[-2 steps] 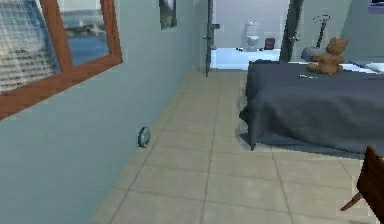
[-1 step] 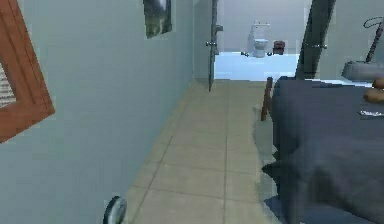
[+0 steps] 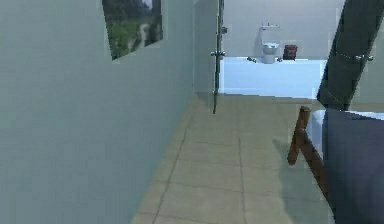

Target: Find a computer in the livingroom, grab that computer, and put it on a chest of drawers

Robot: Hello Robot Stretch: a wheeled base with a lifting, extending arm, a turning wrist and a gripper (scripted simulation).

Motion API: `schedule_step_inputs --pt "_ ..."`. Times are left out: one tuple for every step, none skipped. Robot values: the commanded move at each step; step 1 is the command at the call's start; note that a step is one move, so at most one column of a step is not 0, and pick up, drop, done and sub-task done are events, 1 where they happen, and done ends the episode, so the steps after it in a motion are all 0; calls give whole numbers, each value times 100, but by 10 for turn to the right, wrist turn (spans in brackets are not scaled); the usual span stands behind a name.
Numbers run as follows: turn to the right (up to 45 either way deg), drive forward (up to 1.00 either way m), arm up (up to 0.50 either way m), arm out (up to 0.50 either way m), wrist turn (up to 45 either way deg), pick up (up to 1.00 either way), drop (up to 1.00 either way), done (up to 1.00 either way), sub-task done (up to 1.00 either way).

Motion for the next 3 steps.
schedule_step_inputs --pt "150 0 0 0 0 0 0 0 0" --pt "30 0 0 0 0 0 0 0 0" --pt "0 100 0 0 0 0 0 0 0"
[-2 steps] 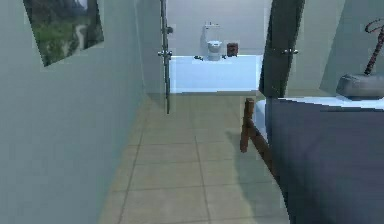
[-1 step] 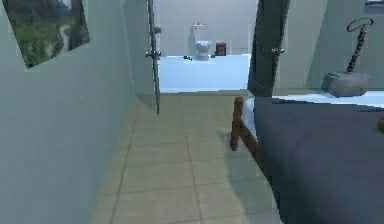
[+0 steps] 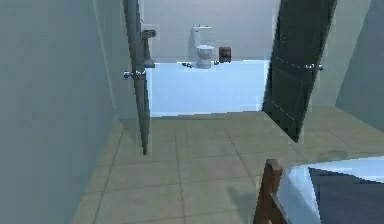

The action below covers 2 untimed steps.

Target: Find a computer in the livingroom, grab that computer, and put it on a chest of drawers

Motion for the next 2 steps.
schedule_step_inputs --pt "0 100 0 0 0 0 0 0 0" --pt "30 0 0 0 0 0 0 0 0"
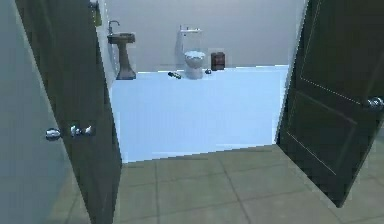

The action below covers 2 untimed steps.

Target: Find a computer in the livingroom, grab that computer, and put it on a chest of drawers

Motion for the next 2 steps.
schedule_step_inputs --pt "0 10 0 0 0 0 0 0 0" --pt "150 0 0 0 0 0 0 0 0"
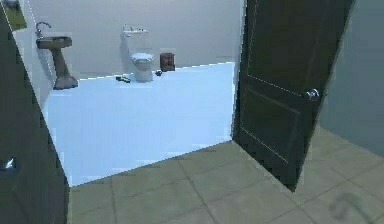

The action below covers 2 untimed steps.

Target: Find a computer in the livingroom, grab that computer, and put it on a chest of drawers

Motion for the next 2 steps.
schedule_step_inputs --pt "0 100 0 0 0 0 0 0 0" --pt "30 0 0 0 0 0 0 0 0"
